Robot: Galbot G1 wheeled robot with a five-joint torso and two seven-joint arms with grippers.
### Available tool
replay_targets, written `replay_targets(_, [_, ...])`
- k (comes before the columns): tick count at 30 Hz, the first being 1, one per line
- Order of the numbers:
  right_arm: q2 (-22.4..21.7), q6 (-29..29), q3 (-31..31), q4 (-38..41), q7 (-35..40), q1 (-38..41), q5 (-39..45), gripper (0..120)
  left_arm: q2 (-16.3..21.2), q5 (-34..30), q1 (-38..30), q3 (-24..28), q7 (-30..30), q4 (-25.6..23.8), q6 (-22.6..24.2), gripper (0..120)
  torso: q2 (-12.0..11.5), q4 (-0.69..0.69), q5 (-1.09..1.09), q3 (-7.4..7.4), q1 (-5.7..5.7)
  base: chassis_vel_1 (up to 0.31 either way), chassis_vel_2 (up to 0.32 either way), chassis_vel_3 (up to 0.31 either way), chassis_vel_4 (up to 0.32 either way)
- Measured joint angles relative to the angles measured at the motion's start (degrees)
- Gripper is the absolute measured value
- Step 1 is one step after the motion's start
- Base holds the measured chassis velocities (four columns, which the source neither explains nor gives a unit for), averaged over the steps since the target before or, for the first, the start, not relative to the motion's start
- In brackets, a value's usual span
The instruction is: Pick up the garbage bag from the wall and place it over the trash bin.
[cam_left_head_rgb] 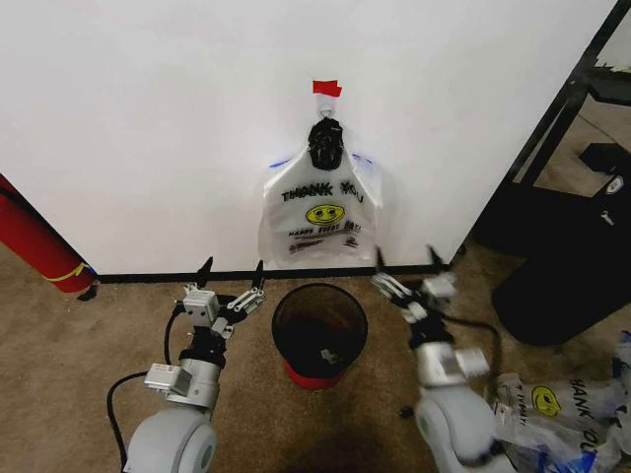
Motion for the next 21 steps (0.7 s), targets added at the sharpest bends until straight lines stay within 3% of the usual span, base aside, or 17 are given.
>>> replay_targets(3, [1.43,0.44,-2.53,-8.39,-3.41,10.13,11.85,100,0.47,0.95,0.23,-0.30,-0.07,0.92,-0.18,100,0.00,0.01,-0.01,0.00,0.01,0.000,0.000,0.000,0.000])
replay_targets(8, [4.59,0.40,-4.41,-17.29,-4.19,19.22,20.76,100,0.61,1.38,-0.18,-0.42,-0.31,2.98,-0.66,100,0.00,0.00,-0.01,0.01,0.01,0.000,0.000,0.000,0.000])
replay_targets(12, [7.44,0.63,-4.74,-24.08,-4.19,26.11,23.41,100,0.57,1.47,-0.87,-0.23,-0.53,4.51,-1.08,100,0.00,0.00,-0.01,0.01,0.01,0.000,0.000,0.000,0.000])
replay_targets(21, [9.81,2.22,-5.11,-30.41,-6.60,30.75,23.97,98,0.07,1.93,-2.00,0.49,-0.92,6.14,-1.48,100,0.00,0.00,0.00,0.00,0.01,0.000,0.000,0.000,0.000])
